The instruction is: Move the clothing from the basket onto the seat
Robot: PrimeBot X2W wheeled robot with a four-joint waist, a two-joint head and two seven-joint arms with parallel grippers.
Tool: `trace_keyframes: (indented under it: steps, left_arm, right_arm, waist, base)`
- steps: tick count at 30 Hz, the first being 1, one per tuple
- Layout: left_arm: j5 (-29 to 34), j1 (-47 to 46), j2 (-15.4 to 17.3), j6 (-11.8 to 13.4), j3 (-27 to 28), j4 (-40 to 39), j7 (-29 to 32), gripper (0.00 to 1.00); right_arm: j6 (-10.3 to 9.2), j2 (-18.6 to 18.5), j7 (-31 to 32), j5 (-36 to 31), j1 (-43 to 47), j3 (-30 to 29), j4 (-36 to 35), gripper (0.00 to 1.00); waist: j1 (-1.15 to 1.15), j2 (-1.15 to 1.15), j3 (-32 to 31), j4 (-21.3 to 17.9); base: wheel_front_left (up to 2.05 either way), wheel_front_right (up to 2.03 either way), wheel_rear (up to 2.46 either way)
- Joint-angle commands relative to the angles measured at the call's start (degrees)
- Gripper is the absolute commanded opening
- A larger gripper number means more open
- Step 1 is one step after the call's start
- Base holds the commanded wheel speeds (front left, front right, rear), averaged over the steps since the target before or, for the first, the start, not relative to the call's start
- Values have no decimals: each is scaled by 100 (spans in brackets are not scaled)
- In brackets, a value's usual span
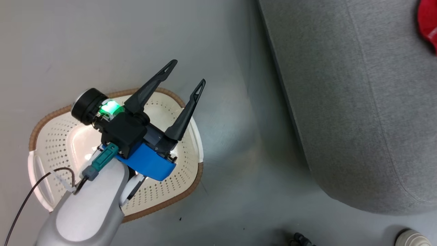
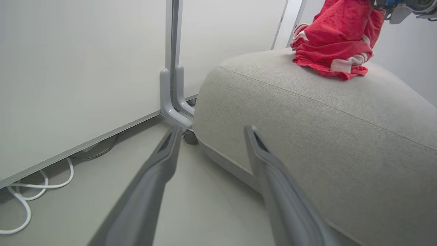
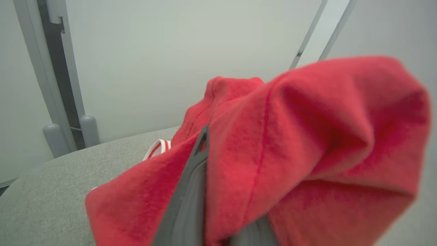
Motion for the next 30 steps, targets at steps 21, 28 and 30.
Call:
trace_keyframes:
  steps: [21, 28, 30]
  left_arm:
    - [-203, 577, -443, 18, 367, 373, -19, 100]
    - [-335, 1241, -738, -7, 560, 720, -19, 100]
    - [-374, 1424, -798, -11, 643, 801, -19, 100]
  right_arm:
    - [-6, 136, -443, -200, 891, 236, 480, 100]
    - [-6, 264, -385, -238, 1929, 564, 3, 100]
    - [-6, 363, -329, -213, 2295, 675, -267, 100]
  waist:
    - [-2, 0, -1149, 433]
    - [-2, 0, -2238, 656]
    - [-2, 0, -2497, 741]
  base:
    - [0, 0, 0]
    - [0, 0, 0]
    - [0, 0, 0]
